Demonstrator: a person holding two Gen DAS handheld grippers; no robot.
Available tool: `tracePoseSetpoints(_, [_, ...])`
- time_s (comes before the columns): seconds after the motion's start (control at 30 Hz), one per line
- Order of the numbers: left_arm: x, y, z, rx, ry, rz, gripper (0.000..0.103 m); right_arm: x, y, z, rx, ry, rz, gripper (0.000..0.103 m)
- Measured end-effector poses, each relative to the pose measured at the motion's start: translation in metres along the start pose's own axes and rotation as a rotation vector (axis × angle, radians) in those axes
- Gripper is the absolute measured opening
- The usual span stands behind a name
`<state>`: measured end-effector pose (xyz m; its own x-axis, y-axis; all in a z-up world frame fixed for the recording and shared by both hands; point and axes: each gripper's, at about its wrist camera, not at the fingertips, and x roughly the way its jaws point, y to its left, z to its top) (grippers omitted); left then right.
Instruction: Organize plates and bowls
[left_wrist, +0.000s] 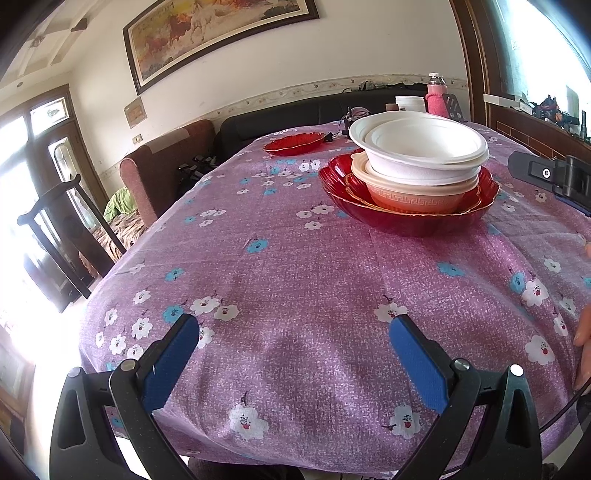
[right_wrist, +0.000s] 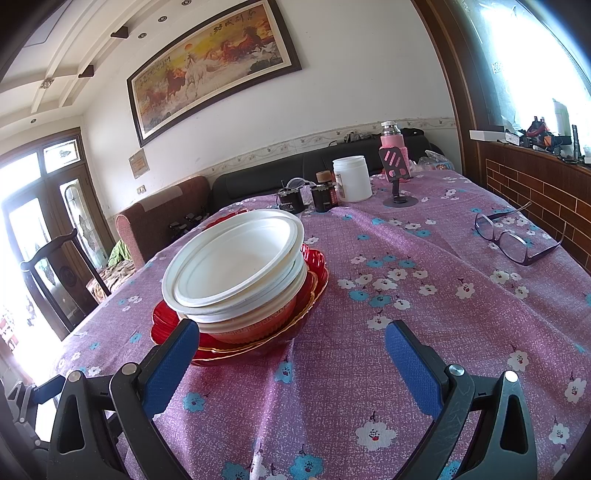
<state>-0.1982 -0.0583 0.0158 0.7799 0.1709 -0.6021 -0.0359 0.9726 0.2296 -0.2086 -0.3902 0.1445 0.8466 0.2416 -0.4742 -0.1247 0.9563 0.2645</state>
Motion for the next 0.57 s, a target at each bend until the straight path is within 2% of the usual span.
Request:
tracePoseSetpoints(0.27, [-0.005,0.005,0.009,-0.023,-0.011,-0.034,0.103,0.0,0.0,0.0,0.0,0.0,0.0,0.102])
tracePoseSetpoints(0.47, [-0.007,0.016,0.01,-0.078,0.037,-0.197,0.103,0.0,-0.001,0.0,0.001,0.001,0.001,0.102])
tracePoseSetpoints(0.57, [-0.005,0.014,0.01,-0.072,0.039,-0.17,0.103,-0.001,-0.001,0.0,0.001,0.0,0.0,0.102])
